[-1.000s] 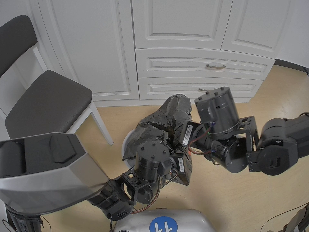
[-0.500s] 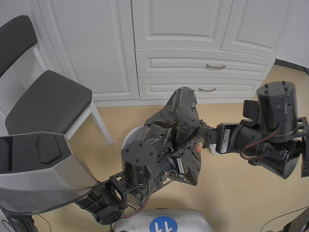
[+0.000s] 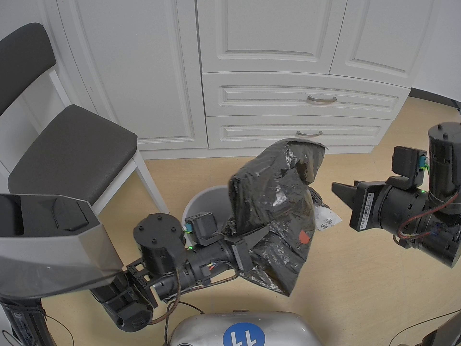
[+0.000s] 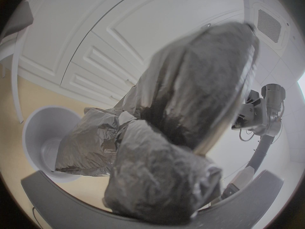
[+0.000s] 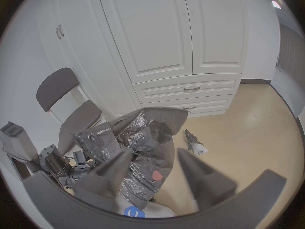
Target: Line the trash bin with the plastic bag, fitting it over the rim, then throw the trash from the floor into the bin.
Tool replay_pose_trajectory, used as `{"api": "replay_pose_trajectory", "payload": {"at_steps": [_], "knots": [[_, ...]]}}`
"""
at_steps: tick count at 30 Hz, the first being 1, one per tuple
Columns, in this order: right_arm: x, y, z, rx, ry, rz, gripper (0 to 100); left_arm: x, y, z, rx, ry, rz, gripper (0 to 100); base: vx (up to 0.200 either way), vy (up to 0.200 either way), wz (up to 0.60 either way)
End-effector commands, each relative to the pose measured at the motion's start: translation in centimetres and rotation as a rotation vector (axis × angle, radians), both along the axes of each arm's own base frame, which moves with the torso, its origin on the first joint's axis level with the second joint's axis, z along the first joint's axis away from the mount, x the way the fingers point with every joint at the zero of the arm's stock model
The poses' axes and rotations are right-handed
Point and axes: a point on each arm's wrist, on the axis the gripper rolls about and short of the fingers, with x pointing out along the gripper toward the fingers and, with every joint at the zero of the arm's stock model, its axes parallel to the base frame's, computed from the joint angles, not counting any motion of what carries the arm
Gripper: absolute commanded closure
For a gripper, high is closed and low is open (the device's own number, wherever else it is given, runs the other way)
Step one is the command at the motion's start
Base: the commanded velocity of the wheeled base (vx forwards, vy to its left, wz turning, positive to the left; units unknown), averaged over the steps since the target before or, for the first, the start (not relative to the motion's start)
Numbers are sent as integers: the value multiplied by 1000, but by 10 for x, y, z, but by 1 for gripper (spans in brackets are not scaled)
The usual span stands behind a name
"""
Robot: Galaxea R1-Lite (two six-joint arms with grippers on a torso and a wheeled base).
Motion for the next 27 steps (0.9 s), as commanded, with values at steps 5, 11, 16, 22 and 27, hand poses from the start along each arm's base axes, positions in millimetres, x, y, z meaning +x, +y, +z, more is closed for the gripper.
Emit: {"api": "replay_pose_trajectory", "payload": {"at_steps": [5,11,16,22,27], "knots": [[-7,-9,15,64,-52,6,100,24,45,-20,45,76,35,100,0,0,0],[-9,-11,16,70,-50,24,100,30,57,-24,55,92,39,100,0,0,0],[-8,-9,14,68,-44,32,100,34,72,-19,48,89,73,100,0,0,0],[-6,-8,13,66,-39,33,100,25,70,-7,36,59,17,100,0,0,0],[-3,-12,15,75,-49,9,100,32,49,-14,29,43,-24,100,0,0,0]]}}
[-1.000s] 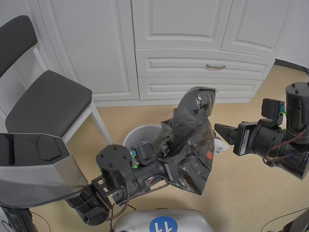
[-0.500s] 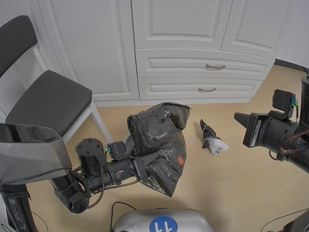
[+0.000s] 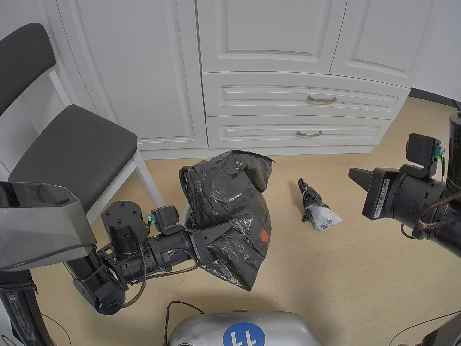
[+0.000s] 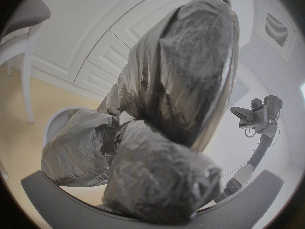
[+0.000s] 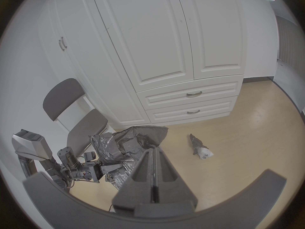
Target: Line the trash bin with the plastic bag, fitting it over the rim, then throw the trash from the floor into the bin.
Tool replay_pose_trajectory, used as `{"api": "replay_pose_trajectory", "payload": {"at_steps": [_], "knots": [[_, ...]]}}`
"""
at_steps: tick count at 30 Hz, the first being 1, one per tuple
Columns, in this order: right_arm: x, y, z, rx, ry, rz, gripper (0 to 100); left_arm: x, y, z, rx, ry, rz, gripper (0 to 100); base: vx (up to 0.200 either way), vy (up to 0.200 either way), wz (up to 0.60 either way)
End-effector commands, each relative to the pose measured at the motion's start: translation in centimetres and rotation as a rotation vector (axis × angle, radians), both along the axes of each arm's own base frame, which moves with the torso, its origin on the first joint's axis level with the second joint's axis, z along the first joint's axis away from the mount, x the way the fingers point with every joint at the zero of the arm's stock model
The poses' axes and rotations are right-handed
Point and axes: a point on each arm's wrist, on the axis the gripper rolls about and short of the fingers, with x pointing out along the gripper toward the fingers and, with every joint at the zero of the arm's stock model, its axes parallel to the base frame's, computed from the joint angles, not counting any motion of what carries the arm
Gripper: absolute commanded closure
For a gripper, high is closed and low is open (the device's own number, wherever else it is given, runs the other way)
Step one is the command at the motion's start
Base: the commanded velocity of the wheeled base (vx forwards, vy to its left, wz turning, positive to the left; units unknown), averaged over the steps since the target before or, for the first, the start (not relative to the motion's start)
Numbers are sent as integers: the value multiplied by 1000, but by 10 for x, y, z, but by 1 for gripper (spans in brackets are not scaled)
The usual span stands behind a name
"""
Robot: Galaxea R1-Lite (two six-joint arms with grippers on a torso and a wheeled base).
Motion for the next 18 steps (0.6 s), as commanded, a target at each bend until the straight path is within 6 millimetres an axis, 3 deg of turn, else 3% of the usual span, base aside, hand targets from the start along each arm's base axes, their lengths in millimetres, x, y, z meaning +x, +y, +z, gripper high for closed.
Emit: {"api": "replay_pose_trajectory", "payload": {"at_steps": [1,9,12,18], "knots": [[4,-3,1,9,-9,-22,100,6,-20,-5,-11,-17,-40,100,0,0,0],[10,2,-1,32,-26,-23,100,23,-36,-7,-39,-53,-52,100,0,0,0],[13,0,-1,33,-29,-38,100,42,-45,-5,-76,-97,-44,100,0,0,0],[13,0,0,40,-34,-40,100,60,-57,-5,-105,-144,-46,100,0,0,0]]}}
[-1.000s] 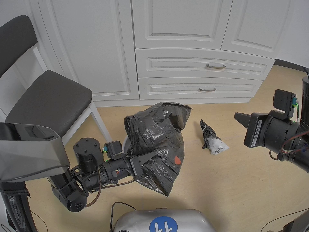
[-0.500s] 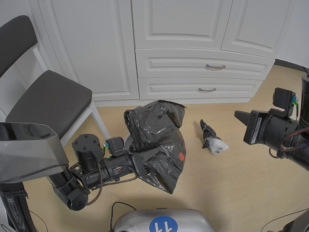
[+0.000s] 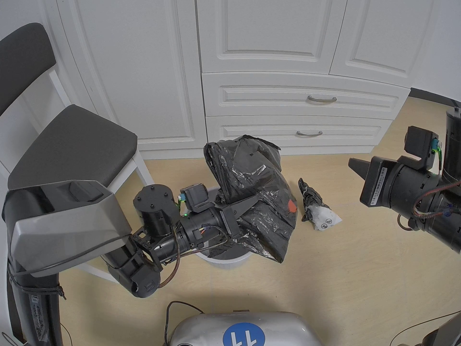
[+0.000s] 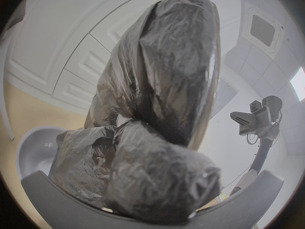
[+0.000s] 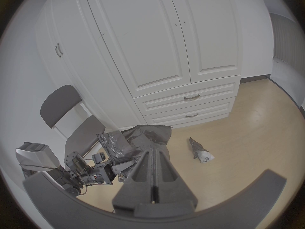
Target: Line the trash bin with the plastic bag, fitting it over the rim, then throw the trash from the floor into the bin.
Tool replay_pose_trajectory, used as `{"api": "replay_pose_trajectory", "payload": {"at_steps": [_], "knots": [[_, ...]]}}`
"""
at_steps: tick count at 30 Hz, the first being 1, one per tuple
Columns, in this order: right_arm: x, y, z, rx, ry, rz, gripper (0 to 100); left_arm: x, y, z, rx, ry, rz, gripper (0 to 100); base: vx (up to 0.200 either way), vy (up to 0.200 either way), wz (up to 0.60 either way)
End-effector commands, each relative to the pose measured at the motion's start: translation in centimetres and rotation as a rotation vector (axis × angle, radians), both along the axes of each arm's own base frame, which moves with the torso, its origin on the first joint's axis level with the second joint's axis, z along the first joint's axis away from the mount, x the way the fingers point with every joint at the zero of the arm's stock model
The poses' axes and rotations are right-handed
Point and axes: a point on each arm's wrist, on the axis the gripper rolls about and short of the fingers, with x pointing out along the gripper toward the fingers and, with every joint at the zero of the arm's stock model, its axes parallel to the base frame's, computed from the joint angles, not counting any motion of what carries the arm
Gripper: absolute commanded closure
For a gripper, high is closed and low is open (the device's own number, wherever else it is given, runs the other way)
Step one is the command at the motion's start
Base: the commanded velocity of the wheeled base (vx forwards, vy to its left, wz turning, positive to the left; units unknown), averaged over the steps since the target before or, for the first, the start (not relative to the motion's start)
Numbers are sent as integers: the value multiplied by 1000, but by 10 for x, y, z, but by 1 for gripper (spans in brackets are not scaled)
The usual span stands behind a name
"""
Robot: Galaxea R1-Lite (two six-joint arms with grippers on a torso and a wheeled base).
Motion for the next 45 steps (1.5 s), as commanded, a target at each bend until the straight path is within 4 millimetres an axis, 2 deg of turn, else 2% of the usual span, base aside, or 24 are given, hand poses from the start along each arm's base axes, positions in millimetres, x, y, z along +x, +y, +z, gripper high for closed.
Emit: {"api": "replay_pose_trajectory", "payload": {"at_steps": [1,3,6,8,10,14,15,16,17,19,20,23,27,29,33,38,42,45], "knots": [[2,1,-1,1,-2,-5,100,18,-10,-14,-7,-8,-1,100,0,0,0],[2,1,-1,6,-6,-5,100,19,-10,-17,-3,-3,-2,100,0,0,0],[3,2,-1,6,-6,-5,100,20,-6,-41,36,56,6,100,0,0,0],[3,2,-2,4,-4,-5,100,21,0,-49,51,81,19,100,0,0,0],[3,2,-2,4,-4,-5,100,23,3,-50,50,80,29,100,0,0,0],[3,2,-2,5,-5,-5,100,24,-1,-38,30,47,22,100,0,0,0],[3,2,-2,5,-5,-5,100,22,-6,-19,-1,0,9,100,0,0,0],[3,1,-2,6,-6,-5,100,21,-7,-17,-5,-4,5,100,0,0,0],[3,1,-1,7,-7,-5,100,18,-12,-4,-28,-37,-10,100,0,0,0],[2,0,0,9,-9,-5,100,18,-14,3,-40,-57,-16,100,0,0,0],[2,0,0,12,-11,-5,100,17,-15,14,-58,-84,-27,100,0,0,0],[3,1,-1,8,-8,-5,100,18,-15,24,-72,-109,-51,100,0,0,0],[3,2,-2,6,-6,-5,100,23,-13,24,-81,-110,-64,100,0,0,0],[3,2,-2,4,-6,-7,100,27,-13,20,-82,-97,-60,100,0,0,0],[3,2,-2,6,-5,-6,100,37,-12,-5,-59,-52,-47,100,0,0,0],[4,2,-4,-1,0,-5,100,50,2,-42,-11,26,-1,100,0,0,0],[5,4,-6,-10,7,-5,100,35,15,-66,49,130,11,100,0,0,0],[6,4,-7,-13,9,-5,100,25,25,-71,77,175,22,100,0,0,0]]}}
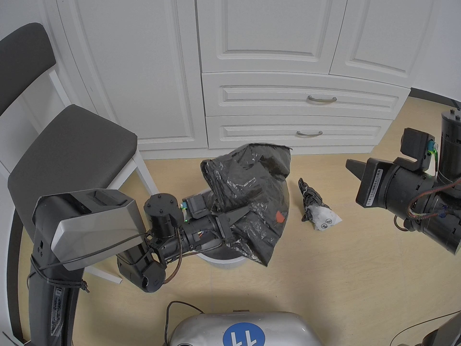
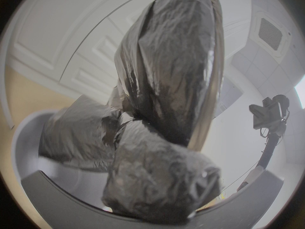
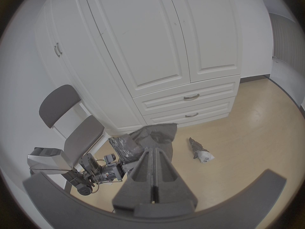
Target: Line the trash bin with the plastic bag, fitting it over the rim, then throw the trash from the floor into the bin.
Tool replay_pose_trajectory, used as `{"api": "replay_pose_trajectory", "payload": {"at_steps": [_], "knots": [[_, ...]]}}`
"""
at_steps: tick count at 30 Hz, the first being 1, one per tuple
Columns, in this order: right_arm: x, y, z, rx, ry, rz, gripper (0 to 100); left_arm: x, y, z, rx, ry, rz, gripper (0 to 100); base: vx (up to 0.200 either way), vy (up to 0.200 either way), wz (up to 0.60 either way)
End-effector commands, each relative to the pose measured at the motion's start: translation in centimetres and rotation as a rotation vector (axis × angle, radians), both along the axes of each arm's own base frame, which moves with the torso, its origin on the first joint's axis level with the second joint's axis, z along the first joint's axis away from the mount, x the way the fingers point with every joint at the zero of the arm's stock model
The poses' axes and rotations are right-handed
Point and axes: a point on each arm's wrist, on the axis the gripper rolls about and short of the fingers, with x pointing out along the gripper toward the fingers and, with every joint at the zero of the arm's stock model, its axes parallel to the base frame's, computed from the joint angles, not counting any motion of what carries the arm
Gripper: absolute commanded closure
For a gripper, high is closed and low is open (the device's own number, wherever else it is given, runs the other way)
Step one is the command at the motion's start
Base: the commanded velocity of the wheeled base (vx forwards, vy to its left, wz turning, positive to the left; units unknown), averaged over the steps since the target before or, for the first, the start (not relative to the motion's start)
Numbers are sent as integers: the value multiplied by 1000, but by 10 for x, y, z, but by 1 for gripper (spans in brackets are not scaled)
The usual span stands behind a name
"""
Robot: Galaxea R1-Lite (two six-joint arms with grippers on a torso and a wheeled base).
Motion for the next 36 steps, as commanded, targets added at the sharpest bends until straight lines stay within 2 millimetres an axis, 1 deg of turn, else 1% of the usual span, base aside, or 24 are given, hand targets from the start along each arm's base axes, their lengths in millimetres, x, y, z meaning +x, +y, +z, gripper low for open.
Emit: {"api": "replay_pose_trajectory", "payload": {"at_steps": [1,5,7,9,11,14,17,18,20,24,26,27,29,32,34,35,36], "knots": [[2,2,-3,-12,9,1,100,-16,21,-22,66,112,29,100,0,0,0],[2,3,-3,-11,8,1,100,-27,45,-11,79,138,72,100,0,0,0],[3,3,-3,-12,9,1,100,-31,51,-8,82,146,84,100,0,0,0],[5,5,-6,-16,19,13,100,-40,63,-2,94,160,107,100,0,0,0],[5,6,-7,-17,24,17,100,-45,67,1,100,168,134,100,0,0,0],[11,4,-9,-25,34,12,100,-51,73,3,107,187,221,100,0,0,0],[15,3,-10,-22,46,40,100,-57,76,3,118,200,242,100,0,0,0],[26,3,-15,-36,68,77,100,-66,80,8,122,206,245,100,0,0,0],[41,4,-16,-62,73,103,100,-73,83,13,129,203,243,100,0,0,0],[65,6,-16,-61,78,85,100,-76,83,14,133,203,247,100,0,0,0],[72,4,-20,-67,92,66,100,-78,84,17,129,197,255,100,0,0,0],[79,2,-27,-76,113,43,100,-79,84,20,124,192,261,100,0,0,0],[83,1,-30,-80,124,33,100,-79,84,20,125,194,263,100,0,0,0],[96,-2,-34,-47,135,26,100,-77,85,18,120,206,270,100,0,0,0],[97,-2,-35,-40,140,32,100,-76,85,16,123,208,268,100,0,0,0],[102,1,-42,-41,160,46,100,-75,85,15,124,210,273,100,0,0,0],[102,1,-42,-41,162,48,100,-75,85,15,124,210,273,100,0,0,0]]}}
